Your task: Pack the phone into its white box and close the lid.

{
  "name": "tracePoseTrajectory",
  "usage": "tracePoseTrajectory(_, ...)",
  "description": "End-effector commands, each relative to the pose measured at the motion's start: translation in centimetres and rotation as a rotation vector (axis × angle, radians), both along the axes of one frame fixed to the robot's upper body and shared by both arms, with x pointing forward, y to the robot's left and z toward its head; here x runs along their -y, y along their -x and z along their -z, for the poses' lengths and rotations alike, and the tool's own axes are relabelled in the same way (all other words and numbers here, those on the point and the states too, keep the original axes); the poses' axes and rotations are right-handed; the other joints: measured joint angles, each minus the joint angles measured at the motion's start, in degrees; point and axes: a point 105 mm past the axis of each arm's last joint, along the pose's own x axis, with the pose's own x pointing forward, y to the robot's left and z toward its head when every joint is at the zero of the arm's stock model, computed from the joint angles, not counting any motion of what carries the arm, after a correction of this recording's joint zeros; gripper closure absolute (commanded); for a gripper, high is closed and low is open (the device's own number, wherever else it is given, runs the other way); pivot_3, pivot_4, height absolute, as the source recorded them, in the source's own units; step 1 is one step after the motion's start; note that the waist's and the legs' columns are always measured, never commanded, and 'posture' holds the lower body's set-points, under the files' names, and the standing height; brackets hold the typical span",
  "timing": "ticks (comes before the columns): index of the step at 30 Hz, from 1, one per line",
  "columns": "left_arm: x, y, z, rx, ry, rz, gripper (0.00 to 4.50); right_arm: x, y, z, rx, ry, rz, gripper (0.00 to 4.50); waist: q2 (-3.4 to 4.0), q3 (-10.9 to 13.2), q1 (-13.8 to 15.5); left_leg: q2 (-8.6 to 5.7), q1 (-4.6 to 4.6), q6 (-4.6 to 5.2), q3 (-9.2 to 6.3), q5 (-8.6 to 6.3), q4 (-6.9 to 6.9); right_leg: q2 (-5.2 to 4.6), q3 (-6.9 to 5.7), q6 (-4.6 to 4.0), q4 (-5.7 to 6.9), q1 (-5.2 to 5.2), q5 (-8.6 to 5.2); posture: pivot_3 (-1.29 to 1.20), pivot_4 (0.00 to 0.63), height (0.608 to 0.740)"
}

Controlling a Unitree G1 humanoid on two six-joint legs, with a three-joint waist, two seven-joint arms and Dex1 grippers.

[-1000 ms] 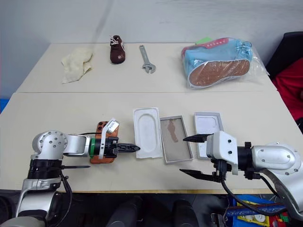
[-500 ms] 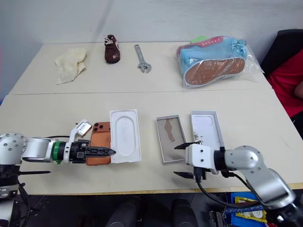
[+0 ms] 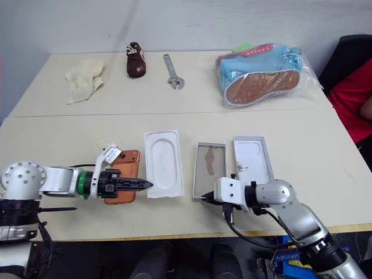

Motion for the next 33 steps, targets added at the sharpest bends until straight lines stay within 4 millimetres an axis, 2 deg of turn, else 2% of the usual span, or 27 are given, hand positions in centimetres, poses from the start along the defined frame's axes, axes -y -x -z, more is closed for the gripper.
tracePoseTrajectory(1, 1.6, 0.1, -0.9, 0.034, 0.042, 0.051, 4.5, -0.7, 0.0, -0.2, 0.059, 0.017, -0.007, 4.47, -0.01, 0.0, 0.1, 0.0, 0.0, 0.0, 0.0, 0.0, 0.03, 0.0, -0.01, 0.0, 0.01, 0.01, 0.0, 0.0, 0.15, 0.74)
tracePoseTrajectory(5, 2.9, 0.1, -0.8, 0.032, 0.05, 0.084, 4.5, -0.3, -0.1, 0.5, 0.069, 0.049, -0.007, 4.47, -0.01, 0.0, 0.1, -0.02, 0.0, 0.0, 0.02, 0.0, 0.04, 0.02, 0.0, 0.02, 0.01, 0.02, 0.01, 0.0, 0.15, 0.74)
tracePoseTrajectory(9, 4.2, -0.4, -1.0, 0.031, 0.053, 0.114, 4.5, 0.1, 0.4, -0.1, 0.074, 0.051, -0.016, 3.16, -0.02, 0.0, 0.2, -0.02, 0.0, -0.01, 0.02, 0.01, 0.05, 0.05, -0.01, 0.02, 0.04, 0.01, 0.01, 0.0, 0.15, 0.74)
tracePoseTrajectory(13, 5.6, -0.9, -1.3, 0.029, 0.049, 0.153, 4.5, 1.0, 1.6, -2.7, 0.056, -0.018, 0.022, 1.79, -0.04, 0.0, 0.7, -0.02, 0.0, -0.01, 0.03, 0.01, 0.04, 0.07, -0.01, 0.02, 0.02, 0.01, 0.01, 0.0, 0.15, 0.74)
tracePoseTrajectory(15, 6.2, -1.3, -1.3, 0.022, 0.046, 0.164, 4.5, 1.9, 2.6, -3.9, 0.033, -0.037, 0.043, 1.13, -0.04, 0.0, 1.0, -0.01, -0.01, -0.02, 0.03, 0.0, 0.05, 0.07, -0.03, 0.02, -0.01, 0.03, 0.01, 0.0, 0.15, 0.74)
tracePoseTrajectory(18, 7.8, -2.0, -0.8, 0.011, 0.008, 0.19, 4.5, 5.0, 4.6, -6.2, -0.017, -0.055, 0.134, 0.08, -0.08, 0.0, 1.4, -0.02, -0.05, -0.02, 0.0, -0.01, 0.06, 0.07, -0.1, 0.03, -0.09, 0.1, 0.01, 0.0, 0.15, 0.74)
tracePoseTrajectory(20, 8.3, -2.3, -0.6, 0.006, -0.002, 0.19, 4.5, 5.9, 5.2, -7.0, -0.031, -0.07, 0.176, 0.03, -0.24, 0.1, 1.5, -0.03, -0.07, 0.02, 0.03, -0.04, 0.08, 0.08, -0.13, 0.05, -0.16, 0.16, 0.02, 0.0, 0.15, 0.74)
tracePoseTrajectory(24, 9.5, -2.6, 0.2, -0.027, -0.027, 0.21, 4.5, 7.6, 5.2, -8.3, -0.008, -0.091, 0.295, 0.03, -0.33, 0.1, 0.9, -0.01, -0.04, 0.02, 0.09, -0.04, 0.09, 0.08, -0.11, 0.07, -0.12, 0.15, 0.03, 0.0, 0.15, 0.74)
tracePoseTrajectory(28, 10.0, -2.9, 0.9, -0.042, -0.06, 0.211, 4.5, 7.5, 5.3, -8.3, -0.004, -0.096, 0.329, 0.03, -0.35, 0.1, 0.9, 0.01, -0.02, 0.02, 0.12, -0.04, 0.09, 0.09, -0.09, 0.07, -0.08, 0.13, 0.03, 0.0, 0.15, 0.74)
tracePoseTrajectory(33, 9.8, -4.0, 2.4, -0.025, -0.149, 0.143, 4.5, 7.0, 5.4, -8.2, -0.002, -0.112, 0.337, 0.03, -0.38, 0.2, 1.2, 0.0, -0.06, 0.02, 0.12, -0.04, 0.09, 0.08, -0.08, 0.07, -0.1, 0.1, 0.03, 0.0, 0.15, 0.74)
